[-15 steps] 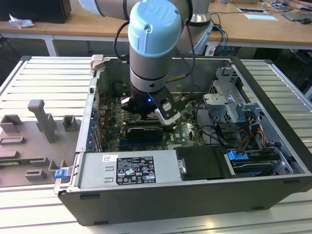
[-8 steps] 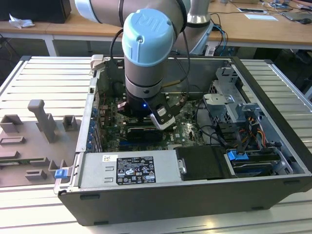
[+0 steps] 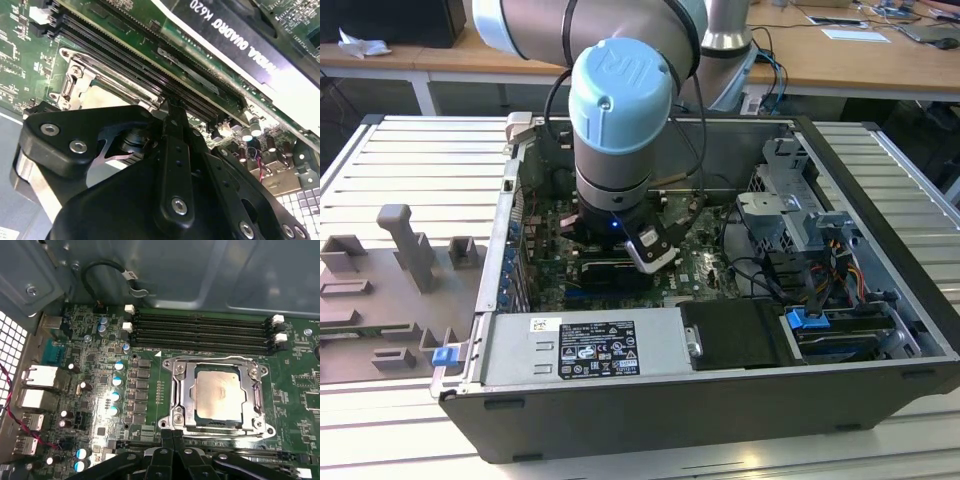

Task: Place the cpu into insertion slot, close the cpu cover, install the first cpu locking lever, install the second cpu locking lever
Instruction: 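Install the second cpu locking lever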

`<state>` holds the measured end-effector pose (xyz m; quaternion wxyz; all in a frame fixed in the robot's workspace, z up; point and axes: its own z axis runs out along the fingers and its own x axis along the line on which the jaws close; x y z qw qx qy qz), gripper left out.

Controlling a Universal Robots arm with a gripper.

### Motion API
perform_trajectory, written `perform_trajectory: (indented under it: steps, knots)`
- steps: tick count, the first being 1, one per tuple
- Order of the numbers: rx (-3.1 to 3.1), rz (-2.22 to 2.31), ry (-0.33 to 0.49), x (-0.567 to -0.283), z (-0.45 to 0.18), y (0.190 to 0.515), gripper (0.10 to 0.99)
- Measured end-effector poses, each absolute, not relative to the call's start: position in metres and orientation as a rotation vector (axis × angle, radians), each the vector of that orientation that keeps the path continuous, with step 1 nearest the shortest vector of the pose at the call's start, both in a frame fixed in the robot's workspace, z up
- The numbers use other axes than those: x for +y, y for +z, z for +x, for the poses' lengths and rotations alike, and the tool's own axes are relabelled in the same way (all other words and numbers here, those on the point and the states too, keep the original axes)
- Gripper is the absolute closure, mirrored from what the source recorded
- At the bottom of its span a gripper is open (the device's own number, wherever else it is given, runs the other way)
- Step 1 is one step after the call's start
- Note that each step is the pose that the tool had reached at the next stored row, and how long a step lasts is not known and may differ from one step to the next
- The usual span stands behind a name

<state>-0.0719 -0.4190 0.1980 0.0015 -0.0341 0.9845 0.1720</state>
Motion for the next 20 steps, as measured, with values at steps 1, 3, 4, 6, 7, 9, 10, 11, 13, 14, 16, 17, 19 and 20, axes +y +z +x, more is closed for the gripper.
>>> perform_trajectory:
  steps: [1,3,4,6,7,9,10,11,13,14,16,17,19,20]
  knots:
    - [3.089,-0.107,0.543,-0.4189,-0.0726,0.1972,0.98]
    - [3.088,-0.108,0.551,-0.4187,-0.073,0.1967,0.98]
    - [3.087,-0.107,0.554,-0.4185,-0.0731,0.1964,0.98]
    - [3.086,-0.107,0.561,-0.4175,-0.0733,0.1958,0.98]
    - [3.085,-0.107,0.566,-0.4166,-0.0733,0.1954,0.98]
    - [3.083,-0.107,0.573,-0.4157,-0.0734,0.1949,0.98]
    - [3.083,-0.107,0.575,-0.4152,-0.0734,0.1947,0.98]
    - [3.082,-0.107,0.578,-0.4148,-0.0734,0.1944,0.98]
    - [3.08,-0.107,0.586,-0.4136,-0.0736,0.1936,0.98]
    - [3.08,-0.107,0.59,-0.4132,-0.0738,0.1929,0.98]
    - [3.078,-0.107,0.597,-0.4127,-0.0743,0.1919,0.98]
    - [3.078,-0.107,0.599,-0.4126,-0.0747,0.1915,0.98]
    - [3.076,-0.107,0.606,-0.4126,-0.0756,0.1909,0.98]
    - [3.076,-0.107,0.609,-0.4126,-0.0758,0.1909,0.98]
